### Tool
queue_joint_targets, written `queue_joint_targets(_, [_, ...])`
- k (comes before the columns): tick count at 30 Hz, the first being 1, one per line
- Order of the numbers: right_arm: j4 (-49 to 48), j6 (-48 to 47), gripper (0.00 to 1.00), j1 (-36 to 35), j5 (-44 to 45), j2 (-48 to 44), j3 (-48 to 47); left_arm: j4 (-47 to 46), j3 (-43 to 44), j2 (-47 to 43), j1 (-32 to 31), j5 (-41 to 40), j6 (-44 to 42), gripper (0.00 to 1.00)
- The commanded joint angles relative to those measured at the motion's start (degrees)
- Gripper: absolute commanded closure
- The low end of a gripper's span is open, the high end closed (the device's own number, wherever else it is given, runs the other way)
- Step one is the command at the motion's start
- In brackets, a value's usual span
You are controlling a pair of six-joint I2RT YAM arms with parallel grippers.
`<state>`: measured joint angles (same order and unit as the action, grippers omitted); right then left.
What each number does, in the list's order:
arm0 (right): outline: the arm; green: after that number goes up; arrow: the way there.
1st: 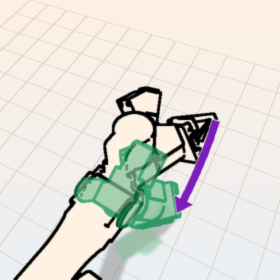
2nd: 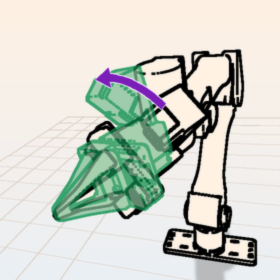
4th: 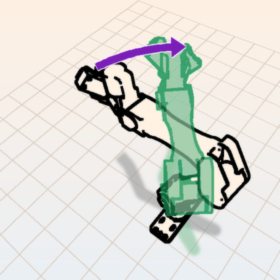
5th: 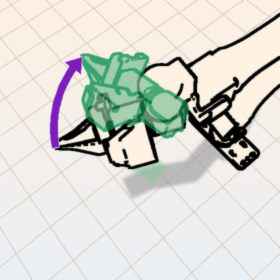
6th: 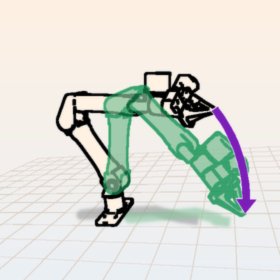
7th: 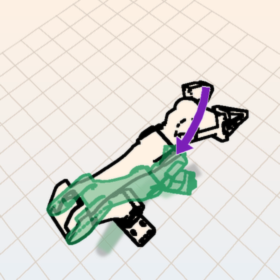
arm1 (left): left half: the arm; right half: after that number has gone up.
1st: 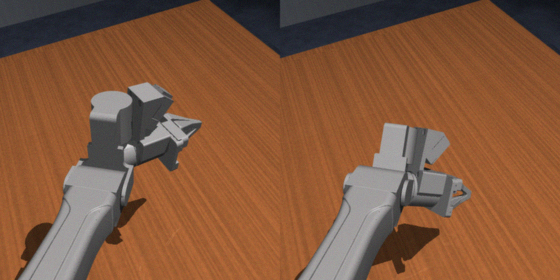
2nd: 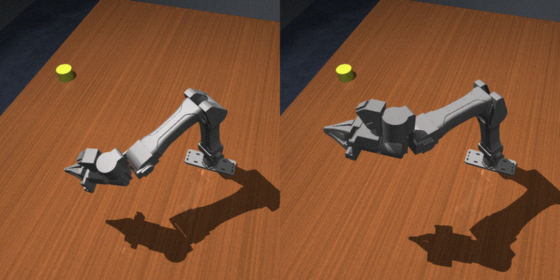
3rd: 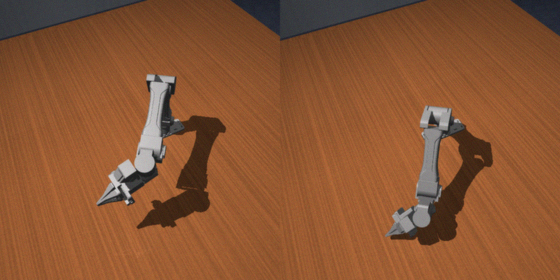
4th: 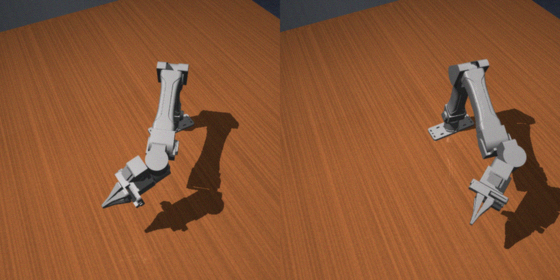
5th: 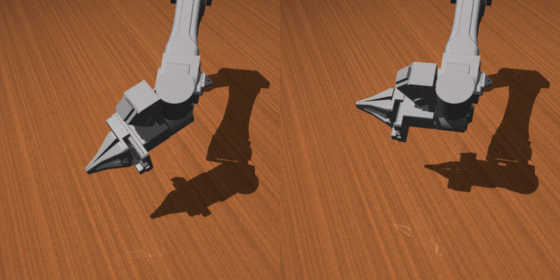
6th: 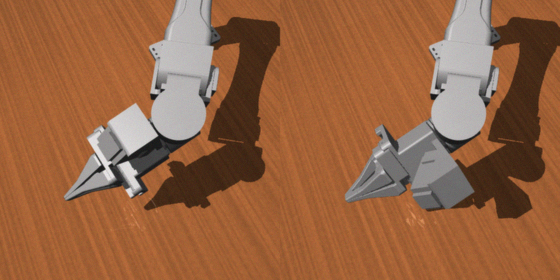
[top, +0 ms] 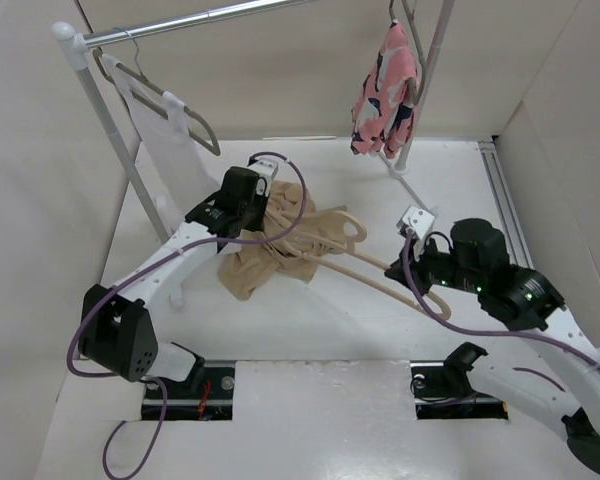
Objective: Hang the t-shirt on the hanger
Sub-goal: Place tshirt on hanger
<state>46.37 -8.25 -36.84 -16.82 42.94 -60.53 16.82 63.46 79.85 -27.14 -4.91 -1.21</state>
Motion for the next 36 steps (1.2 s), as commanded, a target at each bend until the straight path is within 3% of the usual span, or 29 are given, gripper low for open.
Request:
queue_joint_targets(1, [-10.5, 1.8, 1.00, -0.5, 1.6, 2.1, 1.4, 0.3, 3.0, -1.7, -0.7, 1.1, 0.2, 1.00])
queue_joint_targets(4, [-17.7, 1.8, 1.00, -0.5, 0.4, 5.5, 2.8, 0.9, 3.0, -2.2, -0.7, 1.7, -1.1, 1.00])
queue_joint_targets(13, [-25.6, 1.3, 1.00, -1.7, -1.5, 12.7, 4.1, 1.6, 1.8, -3.6, -0.7, 5.3, -1.6, 1.00])
queue_joint_targets(17, [-25.5, -2.3, 1.00, -2.9, -7.4, 12.4, 4.1, 1.6, 1.8, -3.6, -0.7, 5.3, -1.6, 1.00])
queue_joint_targets(25, [-16.9, -2.5, 1.00, -3.7, -10.7, 8.0, 5.9, 0.4, 3.6, -1.3, -0.7, 0.1, -3.3, 1.00])
queue_joint_targets(31, [-23.0, 1.2, 1.00, -4.2, -6.4, 5.1, 9.0, 1.6, 4.6, -1.3, -0.7, 4.8, -3.8, 1.00])
queue_joint_targets(36, [-21.9, 0.5, 1.00, -4.2, -2.0, 11.5, 4.4, 2.1, 4.7, -1.3, -0.7, 3.9, -4.3, 1.00])
